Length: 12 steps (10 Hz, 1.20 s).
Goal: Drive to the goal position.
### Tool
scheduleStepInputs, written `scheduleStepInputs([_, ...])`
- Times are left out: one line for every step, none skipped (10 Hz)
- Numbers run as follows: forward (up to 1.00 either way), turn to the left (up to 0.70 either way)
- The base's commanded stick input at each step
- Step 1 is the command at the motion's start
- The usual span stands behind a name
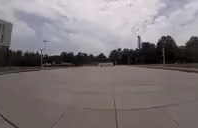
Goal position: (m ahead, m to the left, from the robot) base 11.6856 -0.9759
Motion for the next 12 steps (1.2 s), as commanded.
scheduleStepInputs([0.7,0.0])
scheduleStepInputs([0.7,0.0])
scheduleStepInputs([0.7,0.0])
scheduleStepInputs([0.7,0.0])
scheduleStepInputs([0.7,0.0])
scheduleStepInputs([0.7,0.0])
scheduleStepInputs([0.7,0.0])
scheduleStepInputs([0.7,0.0])
scheduleStepInputs([0.7,0.0])
scheduleStepInputs([0.7,0.0])
scheduleStepInputs([0.7,0.0])
scheduleStepInputs([0.7,0.0])
